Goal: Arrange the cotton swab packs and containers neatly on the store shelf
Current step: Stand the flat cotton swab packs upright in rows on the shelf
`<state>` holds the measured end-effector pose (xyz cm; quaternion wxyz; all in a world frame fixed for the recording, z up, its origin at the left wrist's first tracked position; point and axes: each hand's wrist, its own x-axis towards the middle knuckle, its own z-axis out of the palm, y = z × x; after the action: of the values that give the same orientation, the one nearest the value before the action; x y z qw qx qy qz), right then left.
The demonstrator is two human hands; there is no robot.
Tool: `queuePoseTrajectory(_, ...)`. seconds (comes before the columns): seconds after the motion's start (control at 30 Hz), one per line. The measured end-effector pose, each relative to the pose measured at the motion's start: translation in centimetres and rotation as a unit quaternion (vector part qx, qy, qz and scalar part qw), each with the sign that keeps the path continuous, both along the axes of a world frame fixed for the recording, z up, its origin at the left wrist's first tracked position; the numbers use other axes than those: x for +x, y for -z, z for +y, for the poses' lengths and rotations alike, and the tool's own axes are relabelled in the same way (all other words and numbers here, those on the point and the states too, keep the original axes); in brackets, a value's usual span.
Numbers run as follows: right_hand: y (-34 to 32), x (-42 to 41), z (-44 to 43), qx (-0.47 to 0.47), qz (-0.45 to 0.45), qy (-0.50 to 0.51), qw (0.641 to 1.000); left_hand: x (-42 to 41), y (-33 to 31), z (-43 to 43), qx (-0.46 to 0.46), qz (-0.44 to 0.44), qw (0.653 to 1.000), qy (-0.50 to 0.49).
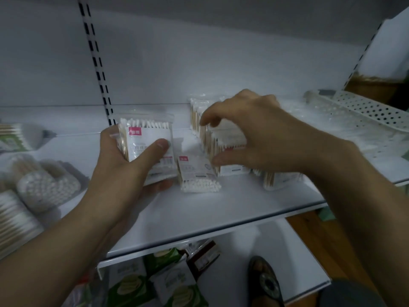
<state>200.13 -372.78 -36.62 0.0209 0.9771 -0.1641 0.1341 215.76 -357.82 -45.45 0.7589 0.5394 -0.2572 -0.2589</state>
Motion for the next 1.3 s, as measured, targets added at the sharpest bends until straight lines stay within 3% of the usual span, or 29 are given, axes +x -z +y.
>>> queuePoseTrajectory(0.17, 1.4, 2.7, 1.9, -0.085, 0.101, -0.020, 0.991, 0.1, -0.4, 1.0, 0.009, -0.017, 0.999, -0.034)
queuePoseTrajectory(0.3, 1.5, 4.3, 2.3, -0.148, 0.158, 0.033, 0.976, 0.4, -0.7, 2.4, 0.011, -0.053, 0.997, -0.048)
queuePoseTrajectory(0.53, 1.5, 5.5, 2.6, -0.094, 0.255, 0.083, 0.959, 1.0, -1.3, 4.3, -0.011, -0.100, 0.993, -0.062)
queuePoseTrajectory(0.77, 0.5, 4.8, 3.3, -0.059, 0.130, 0.023, 0.989, 1.0, -1.2, 4.3, -0.018, -0.110, 0.992, -0.059)
queuePoseTrajectory(1.0, -3.0, 0.7, 1.3, 0.082, -0.067, -0.021, 0.994, 0.0, -1.2, 3.8, -0.020, -0.113, 0.993, -0.038)
queuePoseTrajectory(1.13, -4.1, -2.5, -0.2, 0.106, -0.071, -0.002, 0.992, -0.9, -1.1, 3.6, -0.014, -0.109, 0.994, -0.011)
queuePoseTrajectory(1.3, -2.7, -3.3, -0.9, 0.087, -0.012, 0.004, 0.996, -1.5, -0.5, 3.0, 0.003, -0.102, 0.994, 0.026)
